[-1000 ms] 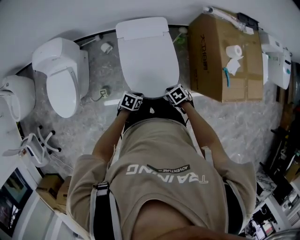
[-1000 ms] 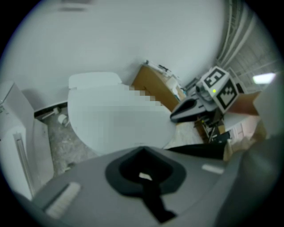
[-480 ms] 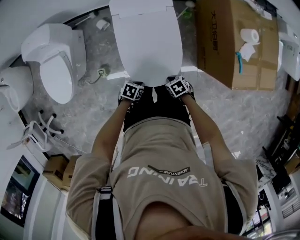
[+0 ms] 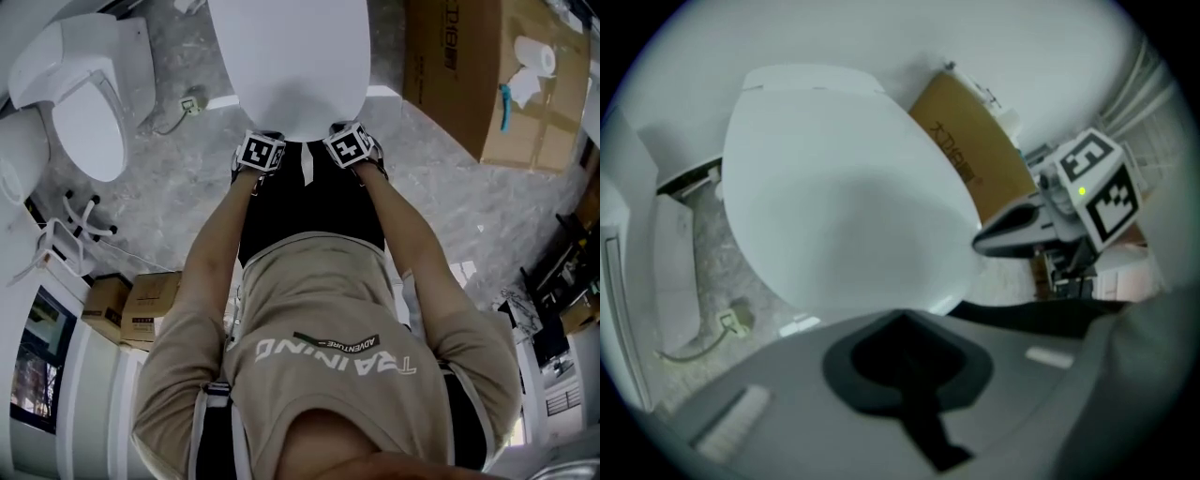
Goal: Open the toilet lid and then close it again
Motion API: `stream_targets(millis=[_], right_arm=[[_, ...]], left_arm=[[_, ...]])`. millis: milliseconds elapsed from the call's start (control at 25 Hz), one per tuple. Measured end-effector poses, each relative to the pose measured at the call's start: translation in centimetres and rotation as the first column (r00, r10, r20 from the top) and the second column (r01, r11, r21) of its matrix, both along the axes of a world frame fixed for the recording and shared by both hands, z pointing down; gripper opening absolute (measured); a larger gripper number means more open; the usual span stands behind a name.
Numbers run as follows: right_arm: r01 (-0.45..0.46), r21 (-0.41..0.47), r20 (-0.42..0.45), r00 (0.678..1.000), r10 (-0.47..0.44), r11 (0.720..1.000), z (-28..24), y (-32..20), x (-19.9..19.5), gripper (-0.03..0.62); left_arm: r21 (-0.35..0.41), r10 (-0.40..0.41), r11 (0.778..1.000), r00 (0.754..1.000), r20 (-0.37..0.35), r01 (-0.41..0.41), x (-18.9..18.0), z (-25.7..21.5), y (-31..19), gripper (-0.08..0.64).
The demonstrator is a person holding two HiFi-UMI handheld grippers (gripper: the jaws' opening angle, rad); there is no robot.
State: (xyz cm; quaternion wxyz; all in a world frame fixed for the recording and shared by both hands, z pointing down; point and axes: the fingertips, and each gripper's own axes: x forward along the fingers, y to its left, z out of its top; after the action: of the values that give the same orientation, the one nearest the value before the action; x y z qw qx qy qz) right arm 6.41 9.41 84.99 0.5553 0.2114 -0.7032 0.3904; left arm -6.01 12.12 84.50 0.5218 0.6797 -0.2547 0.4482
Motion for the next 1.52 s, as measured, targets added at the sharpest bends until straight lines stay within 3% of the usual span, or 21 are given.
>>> stream_targets(millis=[200, 600, 800, 1000, 1200, 1360, 1520], right_arm=[[0.010, -0.022, -0.004, 1.000, -0.010, 1.000, 2.8, 0.4, 0.0, 0.014], [0.033, -0.066, -0.013, 0.999, -0.034, 0.997, 6.7, 1.0, 0.1, 0.014], [0.025, -0.057, -0.012, 1.000, -0.026, 0.998, 8.0, 0.8, 0.1, 0.014], [0.103, -0.012, -0.034, 0.994, -0.104, 0.995, 8.4, 1.3, 0.1, 0.014], [0.130, -0.043, -0.045, 0.990, -0.132, 0.991, 8.3, 1.1, -0.1, 0.014], [0.125, -0.098, -0.018, 0.992, -0.128, 0.987, 8.4, 1.0, -0.3, 0.014], [0.159, -0.097, -0.017, 0.987, -0.162, 0.982, 8.3, 1.0, -0.1, 0.014]], left_arm=[[-0.021, 0.023, 1.000, 1.000, 0.006, -0.023, 0.0, 2.7, 0.3, 0.003], [-0.043, 0.158, 0.987, 0.987, 0.039, -0.157, -0.3, 6.7, 1.2, 0.003], [-0.045, 0.164, 0.986, 0.985, 0.061, -0.162, -0.9, 8.2, 1.0, 0.003], [-0.028, 0.189, 0.982, 0.982, 0.024, -0.188, -0.9, 8.7, 1.3, 0.003], [-0.017, 0.204, 0.979, 0.978, -0.033, -0.205, -0.1, 8.7, 1.4, 0.003], [-0.013, 0.244, 0.970, 0.970, -0.012, -0.244, -0.1, 8.6, 1.3, 0.003], [-0.012, 0.261, 0.965, 0.965, 0.004, -0.261, 0.3, 8.6, 1.2, 0.003]])
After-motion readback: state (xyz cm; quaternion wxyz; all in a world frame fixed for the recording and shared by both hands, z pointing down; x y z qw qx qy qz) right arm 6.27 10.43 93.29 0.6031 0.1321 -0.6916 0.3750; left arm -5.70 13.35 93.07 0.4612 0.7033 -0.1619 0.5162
